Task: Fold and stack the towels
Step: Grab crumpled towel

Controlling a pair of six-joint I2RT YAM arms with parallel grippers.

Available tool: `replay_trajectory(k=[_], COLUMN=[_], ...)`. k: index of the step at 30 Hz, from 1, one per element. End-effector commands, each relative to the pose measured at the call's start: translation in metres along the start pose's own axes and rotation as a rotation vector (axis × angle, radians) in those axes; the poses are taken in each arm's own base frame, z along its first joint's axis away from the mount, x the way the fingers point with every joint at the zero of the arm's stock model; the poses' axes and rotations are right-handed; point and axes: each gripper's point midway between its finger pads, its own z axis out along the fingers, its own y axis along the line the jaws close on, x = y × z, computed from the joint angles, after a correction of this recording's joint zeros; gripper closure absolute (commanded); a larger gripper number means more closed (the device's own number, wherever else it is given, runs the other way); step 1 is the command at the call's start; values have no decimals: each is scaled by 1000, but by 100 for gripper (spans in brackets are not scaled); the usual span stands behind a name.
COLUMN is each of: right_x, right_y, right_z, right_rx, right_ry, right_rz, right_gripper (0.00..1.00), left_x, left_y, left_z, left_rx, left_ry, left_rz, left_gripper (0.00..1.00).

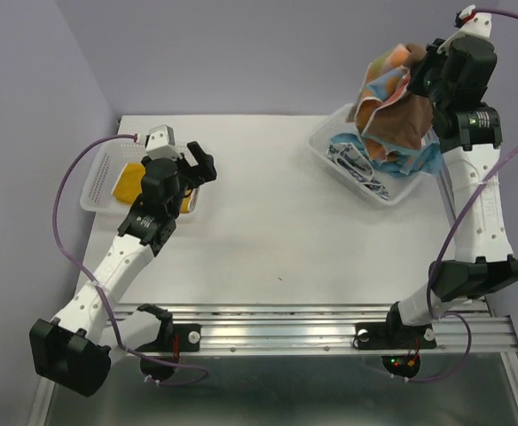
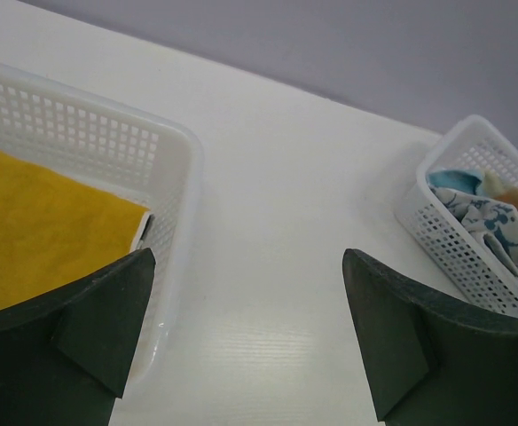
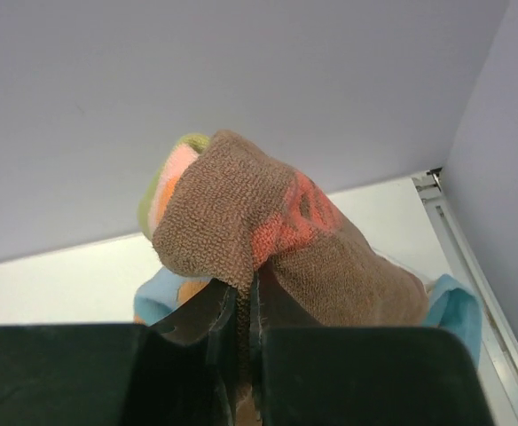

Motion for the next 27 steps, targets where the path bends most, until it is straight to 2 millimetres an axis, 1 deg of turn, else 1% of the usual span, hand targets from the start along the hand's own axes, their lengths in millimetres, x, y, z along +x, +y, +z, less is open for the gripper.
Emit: replay_trajectory(k=[1, 3, 4, 5, 6, 7, 8, 10, 11, 12, 13, 16, 17, 18, 21, 22, 23, 24, 27], right_x=[19, 42, 65, 84, 87, 101, 110, 134, 146, 152, 157, 168, 174, 175, 183, 189, 194, 205, 223], right_y=[-8, -11, -14, -12, -11, -13, -14, -18, -21, -23, -29, -33, -36, -36, -37, -38, -37, -38, -33], right_z=[21, 30, 38, 45, 47, 50, 53, 60, 65, 66, 66, 66, 66, 65, 64, 64, 63, 61, 54], right_rx=[40, 51, 54, 38, 34, 35, 42, 57, 69, 81, 109, 134, 141, 139, 132, 133, 125, 119, 62], right_ry=[51, 100, 136, 170, 178, 210, 233, 291, 318, 335, 349, 377, 389, 386, 401, 414, 426, 458, 510], right_rz=[-51, -50, -54, -59, -56, -57, -57, -56, -63, -65, -68, -73, -77, -76, -80, -84, -85, -94, -112], right_gripper=[93, 92, 92, 90, 88, 85, 83, 82, 78, 75, 64, 54, 53, 52, 43, 39, 37, 36, 34], left_x=[5, 5, 8, 8, 10, 11, 13, 14, 15, 16, 18, 20, 21, 22, 22, 22, 22, 22, 23], left_y=[1, 1, 2, 2, 2, 4, 5, 6, 6, 7, 9, 10, 11, 11, 12, 12, 12, 12, 13], left_z=[-1, 0, 2, 4, 5, 6, 7, 8, 9, 10, 11, 12, 13, 13, 13, 13, 13, 13, 13], left_rx=[1, -5, -9, -14, -15, -22, -27, -33, -36, -42, -48, -55, -60, -60, -64, -64, -66, -64, -66], left_ry=[-1, -1, 7, 11, 16, 20, 24, 26, 29, 32, 37, 40, 43, 44, 45, 45, 45, 44, 46], left_rz=[-9, -8, -6, -1, 2, 6, 9, 9, 13, 14, 16, 20, 20, 22, 24, 23, 23, 24, 23], left_gripper=[1, 1, 1, 1, 1, 1, 1, 1, 1, 1, 1, 1, 1, 1, 1, 1, 1, 1, 1])
